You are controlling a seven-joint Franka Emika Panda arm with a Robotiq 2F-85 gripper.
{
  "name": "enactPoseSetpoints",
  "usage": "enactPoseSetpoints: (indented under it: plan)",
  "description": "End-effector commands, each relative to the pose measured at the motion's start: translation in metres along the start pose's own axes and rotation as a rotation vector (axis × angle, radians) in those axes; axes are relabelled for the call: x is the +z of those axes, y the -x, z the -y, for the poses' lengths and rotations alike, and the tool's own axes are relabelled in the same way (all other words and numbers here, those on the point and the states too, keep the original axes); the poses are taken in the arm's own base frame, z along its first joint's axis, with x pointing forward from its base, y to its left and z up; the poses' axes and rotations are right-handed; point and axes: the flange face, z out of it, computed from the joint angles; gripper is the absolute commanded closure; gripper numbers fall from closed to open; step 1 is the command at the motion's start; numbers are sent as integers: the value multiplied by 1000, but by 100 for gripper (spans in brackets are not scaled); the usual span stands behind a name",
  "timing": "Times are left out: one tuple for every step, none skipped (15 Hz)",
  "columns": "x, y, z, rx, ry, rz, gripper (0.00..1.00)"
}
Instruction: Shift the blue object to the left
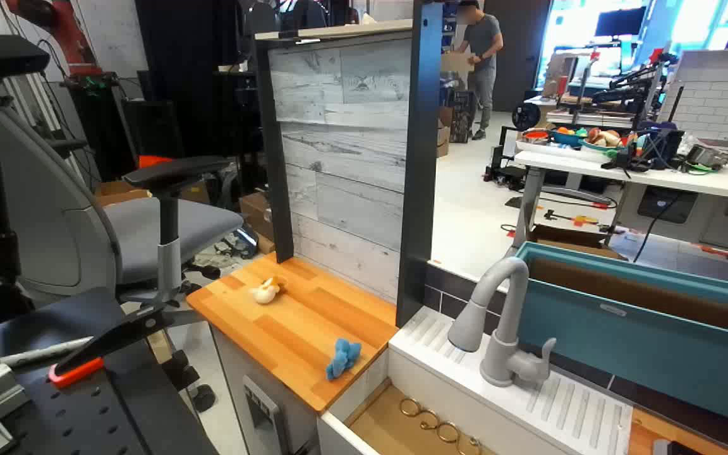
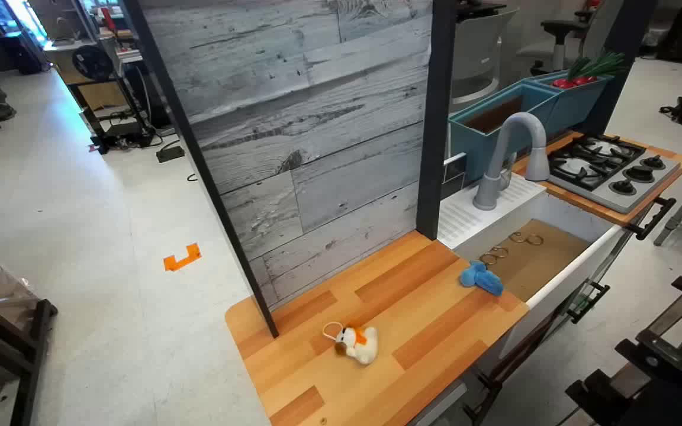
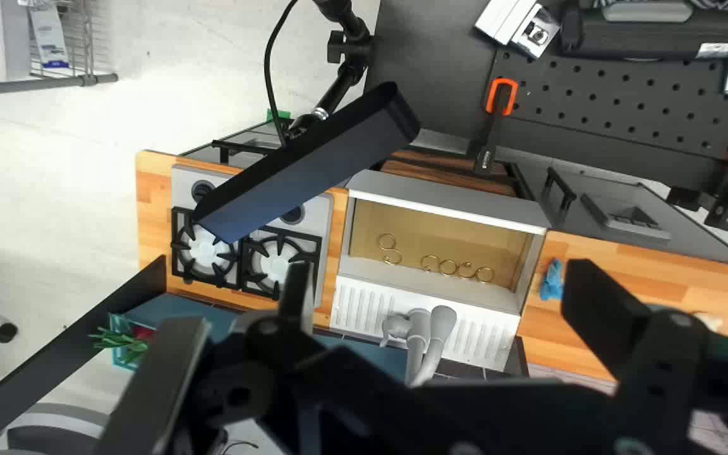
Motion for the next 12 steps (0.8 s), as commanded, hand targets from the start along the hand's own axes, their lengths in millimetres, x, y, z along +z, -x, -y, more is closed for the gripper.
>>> enactPoseSetpoints:
  plan:
    - [-1, 0, 0, 1, 0, 0, 0]
    - [-2, 0, -1, 1, 1, -2, 0]
    - [-3, 0, -1, 1, 2, -3, 0]
    - [-3, 0, -1, 2, 2, -3, 0]
    - [-3, 0, -1, 2, 2, -4, 0]
    - [-3, 0, -1, 2, 2, -4, 0]
    - [-3, 0, -1, 2, 2, -4, 0]
    - [1, -7, 0, 1, 2, 7, 0]
    - [5, -14, 3, -1, -5, 18, 0]
    - [10, -21, 5, -5, -12, 30, 0]
    - [17, -31, 9, -5, -25, 43, 0]
    - [25, -43, 15, -10, -40, 61, 0]
